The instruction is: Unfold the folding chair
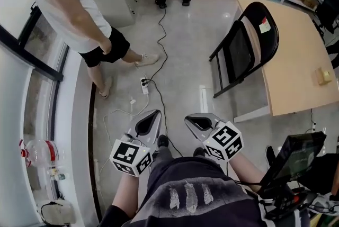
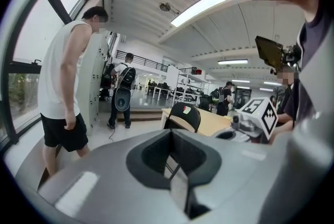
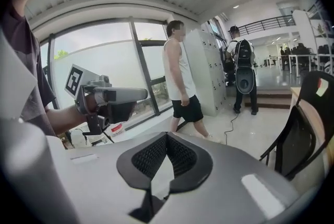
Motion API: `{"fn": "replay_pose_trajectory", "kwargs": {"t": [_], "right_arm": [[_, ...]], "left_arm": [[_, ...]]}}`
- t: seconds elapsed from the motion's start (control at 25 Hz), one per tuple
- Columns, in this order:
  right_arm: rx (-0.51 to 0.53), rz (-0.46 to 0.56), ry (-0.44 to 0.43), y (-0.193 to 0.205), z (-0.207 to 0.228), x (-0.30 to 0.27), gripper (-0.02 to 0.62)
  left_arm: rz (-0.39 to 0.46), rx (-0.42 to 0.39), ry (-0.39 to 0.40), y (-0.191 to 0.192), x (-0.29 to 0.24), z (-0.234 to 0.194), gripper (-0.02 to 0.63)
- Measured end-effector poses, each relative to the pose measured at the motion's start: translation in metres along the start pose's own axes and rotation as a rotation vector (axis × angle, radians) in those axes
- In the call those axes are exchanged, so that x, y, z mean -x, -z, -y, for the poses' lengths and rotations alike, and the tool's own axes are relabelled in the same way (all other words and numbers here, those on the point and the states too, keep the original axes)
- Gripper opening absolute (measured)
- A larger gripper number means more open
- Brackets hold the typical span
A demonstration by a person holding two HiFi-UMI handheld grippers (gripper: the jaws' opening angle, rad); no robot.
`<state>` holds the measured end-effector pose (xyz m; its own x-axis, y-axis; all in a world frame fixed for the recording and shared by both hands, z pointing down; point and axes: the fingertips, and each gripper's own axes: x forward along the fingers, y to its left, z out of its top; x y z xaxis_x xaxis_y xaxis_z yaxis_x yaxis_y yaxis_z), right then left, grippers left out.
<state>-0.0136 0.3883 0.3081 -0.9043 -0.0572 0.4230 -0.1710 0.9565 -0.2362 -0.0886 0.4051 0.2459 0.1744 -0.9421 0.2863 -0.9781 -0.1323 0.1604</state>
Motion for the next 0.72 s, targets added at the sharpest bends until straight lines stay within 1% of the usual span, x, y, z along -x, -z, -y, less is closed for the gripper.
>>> {"fn": "replay_pose_trajectory", "kwargs": {"t": [0.12,0.24,0.4,0.48,0.56,0.64,0.72], "right_arm": [[-0.016,-0.009,0.043,-0.016,-0.008,-0.023,0.002],[-0.013,-0.007,0.098,-0.036,-0.014,-0.053,0.002],[-0.010,0.000,0.166,-0.055,-0.020,-0.087,0.002],[-0.016,-0.001,0.185,-0.062,-0.019,-0.091,0.002],[-0.012,-0.026,0.196,-0.063,-0.017,-0.090,0.002],[-0.012,-0.048,0.213,-0.062,-0.013,-0.087,0.002],[-0.027,-0.050,0.231,-0.061,-0.010,-0.086,0.002]], "left_arm": [[0.003,0.007,0.048,-0.006,0.003,-0.030,0.002],[0.036,-0.003,0.136,-0.016,-0.002,-0.064,0.002],[0.034,0.002,0.243,-0.014,-0.010,-0.097,0.002],[0.033,0.011,0.275,-0.018,-0.019,-0.105,0.002],[0.043,0.031,0.295,-0.025,-0.027,-0.107,0.002],[0.046,0.055,0.315,-0.027,-0.033,-0.104,0.002],[0.029,0.070,0.337,-0.021,-0.036,-0.099,0.002]]}}
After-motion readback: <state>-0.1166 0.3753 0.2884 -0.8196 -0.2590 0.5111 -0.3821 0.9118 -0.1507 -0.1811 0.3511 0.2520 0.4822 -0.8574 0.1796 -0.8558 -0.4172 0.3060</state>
